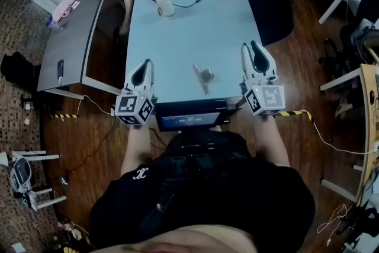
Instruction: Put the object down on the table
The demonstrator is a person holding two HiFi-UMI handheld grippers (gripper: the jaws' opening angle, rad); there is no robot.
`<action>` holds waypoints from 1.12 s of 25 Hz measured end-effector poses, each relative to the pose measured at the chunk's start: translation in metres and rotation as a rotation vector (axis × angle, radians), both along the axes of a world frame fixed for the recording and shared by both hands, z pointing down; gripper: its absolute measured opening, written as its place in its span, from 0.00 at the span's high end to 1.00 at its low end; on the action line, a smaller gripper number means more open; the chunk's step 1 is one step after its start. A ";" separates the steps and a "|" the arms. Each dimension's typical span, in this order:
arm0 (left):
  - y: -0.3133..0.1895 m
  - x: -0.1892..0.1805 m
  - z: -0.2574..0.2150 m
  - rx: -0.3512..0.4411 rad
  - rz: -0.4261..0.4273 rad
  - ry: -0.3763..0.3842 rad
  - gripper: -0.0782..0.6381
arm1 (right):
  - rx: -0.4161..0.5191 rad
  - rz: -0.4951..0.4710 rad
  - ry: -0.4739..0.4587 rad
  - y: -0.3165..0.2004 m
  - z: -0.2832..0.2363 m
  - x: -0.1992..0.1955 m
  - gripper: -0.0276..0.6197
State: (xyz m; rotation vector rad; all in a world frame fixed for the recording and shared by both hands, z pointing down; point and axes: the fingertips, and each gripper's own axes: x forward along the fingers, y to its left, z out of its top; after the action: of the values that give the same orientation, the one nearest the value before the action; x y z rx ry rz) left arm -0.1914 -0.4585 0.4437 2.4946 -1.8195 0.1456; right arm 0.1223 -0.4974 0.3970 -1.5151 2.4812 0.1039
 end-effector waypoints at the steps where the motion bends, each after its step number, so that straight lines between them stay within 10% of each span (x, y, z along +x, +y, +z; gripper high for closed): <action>1: 0.002 0.009 0.002 -0.007 0.008 -0.001 0.90 | 0.006 0.008 0.000 0.006 -0.004 0.011 0.88; 12: 0.064 0.054 -0.007 0.010 0.105 -0.034 0.90 | 0.039 -0.010 -0.065 0.103 -0.011 0.049 0.99; 28: 0.375 -0.023 0.012 0.025 0.064 0.054 0.90 | 0.034 0.072 0.052 0.421 -0.013 -0.011 1.00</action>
State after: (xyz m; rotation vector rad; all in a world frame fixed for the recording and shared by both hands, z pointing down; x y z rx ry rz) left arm -0.2149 -0.0837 0.4553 2.5489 -1.7332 0.0580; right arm 0.1112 -0.0767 0.3836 -1.6079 2.4513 0.1995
